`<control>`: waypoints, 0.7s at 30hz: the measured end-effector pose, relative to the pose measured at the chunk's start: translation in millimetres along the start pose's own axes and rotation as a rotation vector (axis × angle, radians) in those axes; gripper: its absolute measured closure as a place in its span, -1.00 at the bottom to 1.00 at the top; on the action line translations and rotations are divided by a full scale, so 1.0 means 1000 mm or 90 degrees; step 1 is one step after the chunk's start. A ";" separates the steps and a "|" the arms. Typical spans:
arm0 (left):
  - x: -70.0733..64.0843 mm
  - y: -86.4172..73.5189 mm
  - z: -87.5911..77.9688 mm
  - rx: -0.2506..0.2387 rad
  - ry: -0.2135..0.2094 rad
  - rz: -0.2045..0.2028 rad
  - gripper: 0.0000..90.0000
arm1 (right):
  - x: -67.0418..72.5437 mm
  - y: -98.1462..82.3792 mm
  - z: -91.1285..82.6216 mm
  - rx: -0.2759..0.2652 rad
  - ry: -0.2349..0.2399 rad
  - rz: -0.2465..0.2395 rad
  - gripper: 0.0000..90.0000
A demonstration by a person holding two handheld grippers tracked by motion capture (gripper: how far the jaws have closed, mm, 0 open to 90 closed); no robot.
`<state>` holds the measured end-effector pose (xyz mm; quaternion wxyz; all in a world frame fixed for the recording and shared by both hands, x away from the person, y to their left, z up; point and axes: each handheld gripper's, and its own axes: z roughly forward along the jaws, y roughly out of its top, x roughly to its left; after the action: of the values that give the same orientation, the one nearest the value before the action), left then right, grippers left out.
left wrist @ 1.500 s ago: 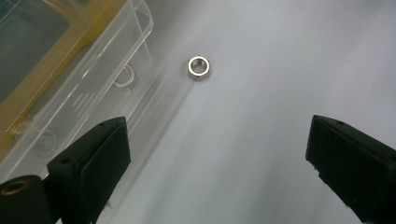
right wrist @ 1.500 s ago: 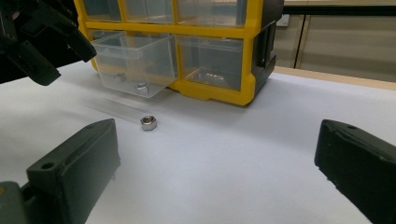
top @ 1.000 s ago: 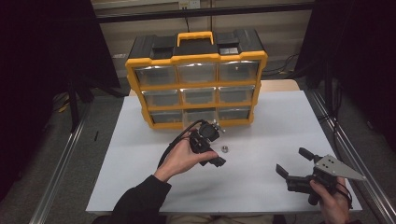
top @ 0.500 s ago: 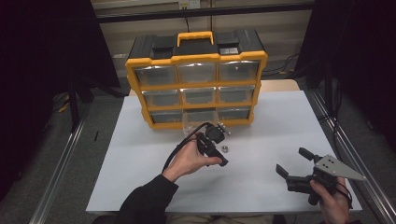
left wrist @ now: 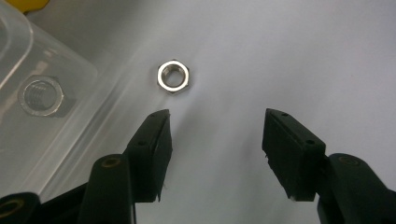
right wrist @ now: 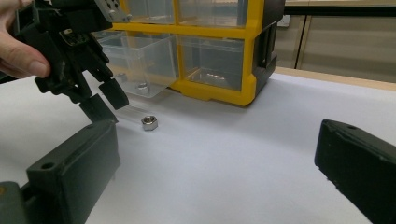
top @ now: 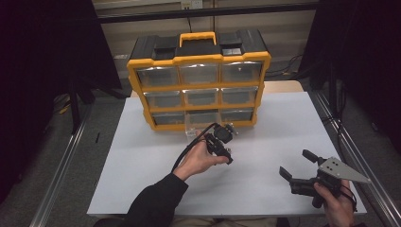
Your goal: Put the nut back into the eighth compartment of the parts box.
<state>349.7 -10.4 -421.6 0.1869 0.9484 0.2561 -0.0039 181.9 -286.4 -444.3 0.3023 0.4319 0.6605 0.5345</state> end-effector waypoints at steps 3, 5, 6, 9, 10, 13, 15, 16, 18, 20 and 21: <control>0.003 0.001 0.002 -0.002 -0.007 -0.011 0.08 | 0.000 0.000 0.000 0.001 0.000 0.000 -1.00; 0.005 0.001 0.003 0.004 -0.006 -0.005 0.13 | 0.000 0.000 0.000 0.001 0.001 0.000 -1.00; 0.005 0.002 0.004 0.000 -0.006 -0.006 0.17 | 0.000 0.000 0.000 0.002 0.001 0.000 -1.00; 0.005 0.003 0.005 0.003 -0.005 -0.008 0.16 | 0.000 0.000 0.000 0.001 0.001 0.001 -1.00; 0.005 0.005 0.005 0.007 -0.007 -0.010 0.16 | 0.000 0.000 0.000 0.002 0.002 0.000 -1.00; 0.005 0.007 0.007 0.004 -0.004 -0.014 0.18 | 0.000 0.000 0.000 0.002 0.002 0.000 -1.00; 0.006 0.009 0.007 0.003 -0.002 -0.017 0.22 | 0.000 0.000 0.000 0.001 0.001 0.001 -1.00; 0.006 0.011 0.007 0.004 -0.003 -0.020 0.22 | 0.000 0.000 0.000 0.002 0.002 0.001 -1.00; 0.005 0.013 0.008 0.002 -0.002 -0.022 0.20 | 0.000 0.000 0.000 0.002 0.002 0.001 -1.00; 0.004 0.015 0.008 0.001 0.003 -0.024 0.22 | 0.000 0.000 0.000 0.000 0.001 0.001 -1.00; 0.005 0.015 0.009 0.002 0.000 -0.021 0.22 | 0.000 0.000 0.000 0.000 0.001 0.001 -1.00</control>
<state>362.0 -23.6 -425.0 0.1856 0.9444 0.2715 -0.0076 181.9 -286.4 -444.5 0.3012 0.4321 0.6604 0.5352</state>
